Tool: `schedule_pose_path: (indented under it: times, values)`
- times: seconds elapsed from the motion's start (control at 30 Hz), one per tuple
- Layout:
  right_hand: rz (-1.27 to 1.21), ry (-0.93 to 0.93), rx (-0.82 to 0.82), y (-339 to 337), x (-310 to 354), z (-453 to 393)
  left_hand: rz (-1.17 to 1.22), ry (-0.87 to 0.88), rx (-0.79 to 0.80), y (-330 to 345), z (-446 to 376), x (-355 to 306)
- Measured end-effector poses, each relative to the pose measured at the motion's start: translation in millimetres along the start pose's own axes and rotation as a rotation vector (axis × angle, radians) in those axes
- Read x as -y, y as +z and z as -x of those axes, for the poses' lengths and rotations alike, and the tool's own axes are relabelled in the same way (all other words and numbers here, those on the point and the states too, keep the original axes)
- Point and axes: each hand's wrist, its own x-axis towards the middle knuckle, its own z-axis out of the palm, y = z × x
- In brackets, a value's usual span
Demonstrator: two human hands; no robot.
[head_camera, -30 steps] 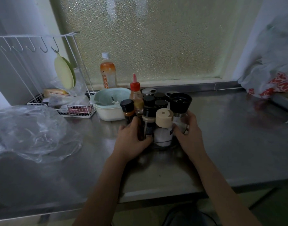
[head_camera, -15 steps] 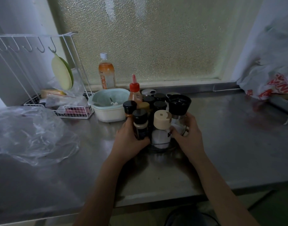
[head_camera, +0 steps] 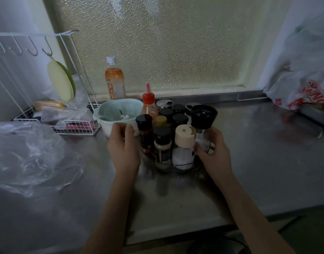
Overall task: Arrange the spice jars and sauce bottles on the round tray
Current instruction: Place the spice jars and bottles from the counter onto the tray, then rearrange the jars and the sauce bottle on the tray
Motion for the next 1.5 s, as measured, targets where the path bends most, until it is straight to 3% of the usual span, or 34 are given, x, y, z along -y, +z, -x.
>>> schedule_pose_path:
  times: [0.17, 0.3, 0.4, 0.57, 0.67, 0.77, 0.83, 0.9, 1.0, 1.1, 1.17, 1.3, 1.4, 1.5]
  values:
    - [-0.021, 0.069, -0.037, -3, -5, -3, -0.033, -0.15, 0.02, 11, -20, 7]
    - [-0.047, 0.089, -0.043, -1, -8, -8, 0.098, -0.269, 0.282, 20, -28, 20]
    - [-0.007, 0.085, -0.014, -5, -8, -19, 0.232, -0.449, 0.311, 21, -28, 17]
    - [0.055, 0.113, 0.028, -9, -9, -36, 0.203, -0.271, 0.425, 16, -25, 11]
    - [-0.073, 0.156, -0.086, -7, -4, -26, 0.201, -0.273, 0.513, 6, -34, 18]
    - [-0.069, 0.042, -0.278, -9, 12, -6, 0.107, -0.198, 0.611, 1, -37, 21]
    - [0.004, -0.093, -0.205, -9, 24, 3, 0.08, -0.162, 0.641, 5, -30, 20]
    - [0.114, -0.14, -0.027, -7, 31, 5, 0.043, -0.127, 0.606, 10, -26, 21]
    - [0.078, -0.047, 0.153, -4, 38, 2, 0.031, -0.13, 0.463, 13, -24, 18]
    - [0.047, -0.058, 0.098, -8, 43, 0, 0.061, -0.105, 0.136, 13, -23, 9]
    - [0.006, -0.068, -0.022, -13, 52, 0, 0.056, -0.052, -0.056, 12, -22, 3]
    - [-0.129, -0.131, -0.27, -29, 95, -16, 0.001, 0.002, -0.245, 6, -22, 3]
    - [-0.22, -0.206, -0.224, -25, 136, -39, -0.01, 0.0, -0.279, 6, -23, 3]
    - [-0.179, -0.232, -0.008, 10, 157, -58, -0.036, 0.018, -0.303, 5, -22, 6]
